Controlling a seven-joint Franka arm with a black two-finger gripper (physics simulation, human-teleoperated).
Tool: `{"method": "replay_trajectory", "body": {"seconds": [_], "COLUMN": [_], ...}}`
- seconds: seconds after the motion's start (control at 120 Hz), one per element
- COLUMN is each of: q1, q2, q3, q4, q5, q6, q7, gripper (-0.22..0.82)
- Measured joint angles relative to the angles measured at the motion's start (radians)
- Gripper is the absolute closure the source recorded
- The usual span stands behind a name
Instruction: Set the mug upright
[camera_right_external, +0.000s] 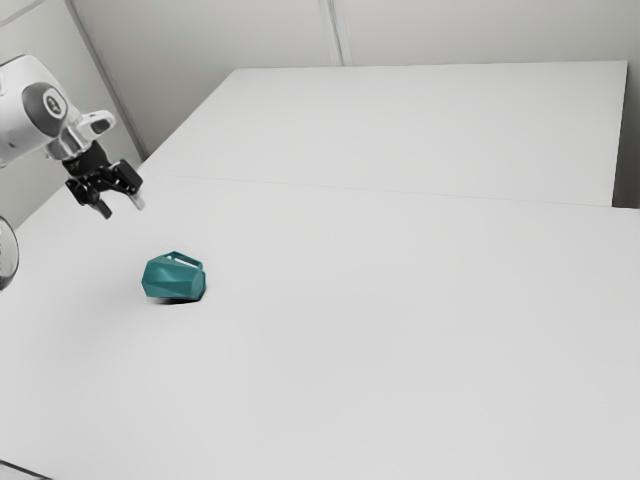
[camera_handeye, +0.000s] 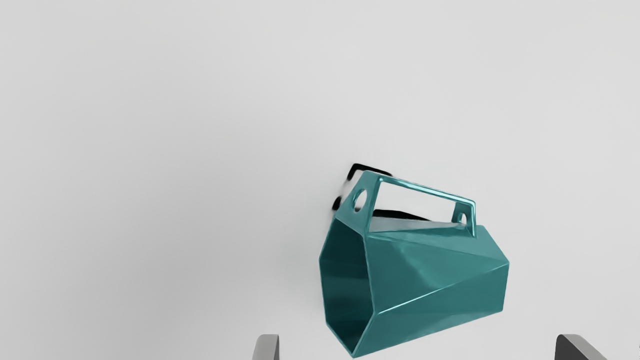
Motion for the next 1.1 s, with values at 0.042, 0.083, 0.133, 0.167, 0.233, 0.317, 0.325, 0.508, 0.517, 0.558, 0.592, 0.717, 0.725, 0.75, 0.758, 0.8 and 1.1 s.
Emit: {"method": "replay_trajectory", "body": {"seconds": [0.042, 0.083, 0.133, 0.167, 0.233, 0.317, 0.325, 0.508, 0.517, 0.558, 0.592, 0.717, 0.725, 0.75, 0.758, 0.8, 1.1], "q1": [0.020, 0.041, 0.063, 0.078, 0.100, 0.114, 0.115, 0.131, 0.131, 0.131, 0.132, 0.153, 0.154, 0.157, 0.157, 0.159, 0.171], "q2": [0.037, 0.076, 0.111, 0.131, 0.160, 0.182, 0.183, 0.207, 0.208, 0.215, 0.221, 0.251, 0.252, 0.257, 0.258, 0.264, 0.278], "q3": [0.000, -0.001, -0.002, -0.002, -0.004, -0.010, -0.010, -0.012, -0.013, -0.016, -0.018, -0.037, -0.038, -0.041, -0.042, -0.050, -0.059], "q4": [0.021, 0.040, 0.052, 0.056, 0.062, 0.065, 0.065, 0.062, 0.062, 0.062, 0.061, 0.060, 0.060, 0.060, 0.060, 0.061, 0.051], "q5": [-0.039, -0.078, -0.124, -0.155, -0.207, -0.261, -0.265, -0.324, -0.326, -0.336, -0.347, -0.387, -0.389, -0.395, -0.396, -0.403, -0.446], "q6": [-0.018, -0.037, -0.059, -0.074, -0.104, -0.137, -0.140, -0.185, -0.187, -0.194, -0.198, -0.212, -0.213, -0.215, -0.215, -0.216, -0.218], "q7": [0.023, 0.045, 0.070, 0.085, 0.114, 0.145, 0.148, 0.203, 0.205, 0.215, 0.223, 0.248, 0.249, 0.253, 0.254, 0.260, 0.291], "gripper": [0.00, 0.00, 0.00, 0.00, 0.00, 0.00, 0.00, 0.00, 0.00, 0.00, 0.00, 0.00, 0.00, 0.00, 0.00, 0.01, 0.49]}}
